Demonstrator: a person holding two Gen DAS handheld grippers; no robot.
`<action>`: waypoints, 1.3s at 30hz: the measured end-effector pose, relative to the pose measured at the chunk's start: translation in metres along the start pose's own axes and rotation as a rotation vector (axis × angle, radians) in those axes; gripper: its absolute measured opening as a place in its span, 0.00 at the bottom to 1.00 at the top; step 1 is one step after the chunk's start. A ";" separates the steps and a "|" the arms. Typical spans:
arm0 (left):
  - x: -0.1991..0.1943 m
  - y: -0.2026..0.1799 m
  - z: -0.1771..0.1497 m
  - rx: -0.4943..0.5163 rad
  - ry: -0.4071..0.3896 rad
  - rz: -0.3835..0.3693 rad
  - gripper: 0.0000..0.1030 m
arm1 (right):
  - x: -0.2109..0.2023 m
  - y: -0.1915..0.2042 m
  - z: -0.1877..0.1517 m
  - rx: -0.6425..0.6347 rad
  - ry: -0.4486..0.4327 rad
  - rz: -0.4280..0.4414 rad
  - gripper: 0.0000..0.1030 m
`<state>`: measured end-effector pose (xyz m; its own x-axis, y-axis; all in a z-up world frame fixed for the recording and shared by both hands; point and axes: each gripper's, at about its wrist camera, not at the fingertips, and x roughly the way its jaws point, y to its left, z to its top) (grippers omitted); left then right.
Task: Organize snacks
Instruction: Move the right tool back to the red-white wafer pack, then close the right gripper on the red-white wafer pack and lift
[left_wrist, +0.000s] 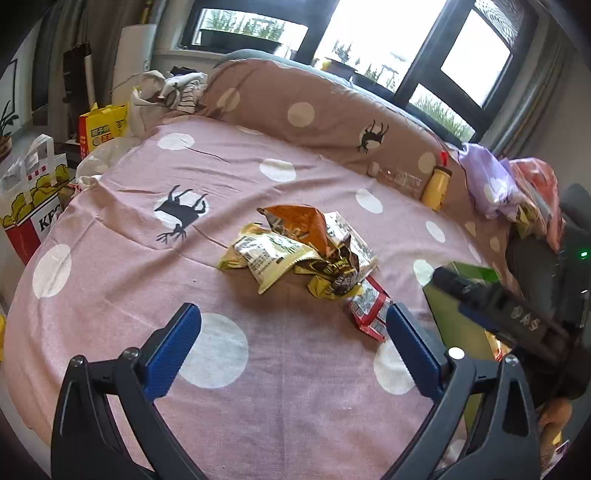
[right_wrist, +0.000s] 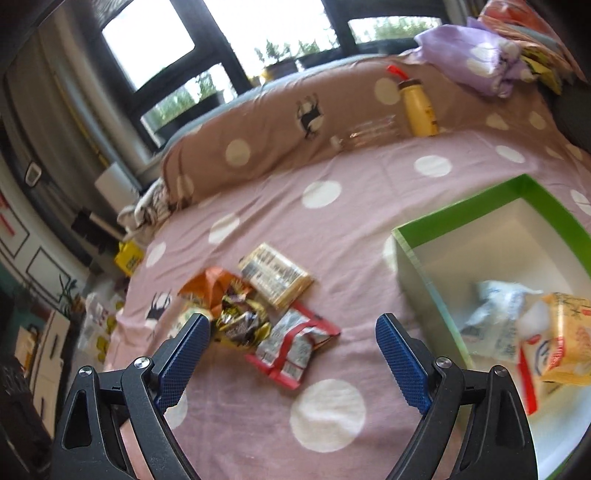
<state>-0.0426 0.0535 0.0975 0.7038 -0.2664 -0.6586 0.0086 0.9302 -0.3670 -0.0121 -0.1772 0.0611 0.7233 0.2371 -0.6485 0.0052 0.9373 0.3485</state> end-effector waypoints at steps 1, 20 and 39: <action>-0.001 0.001 0.001 -0.007 -0.004 -0.006 0.99 | 0.007 0.005 -0.001 -0.025 0.020 -0.007 0.89; 0.009 0.018 0.002 -0.081 0.056 0.014 0.99 | 0.091 0.035 -0.015 -0.162 0.203 -0.106 0.89; 0.016 0.017 -0.001 -0.061 0.091 0.037 0.99 | 0.074 0.032 -0.026 -0.155 0.212 -0.135 0.61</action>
<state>-0.0318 0.0651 0.0801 0.6351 -0.2568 -0.7285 -0.0615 0.9233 -0.3791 0.0236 -0.1229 0.0065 0.5627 0.1407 -0.8146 -0.0256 0.9879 0.1529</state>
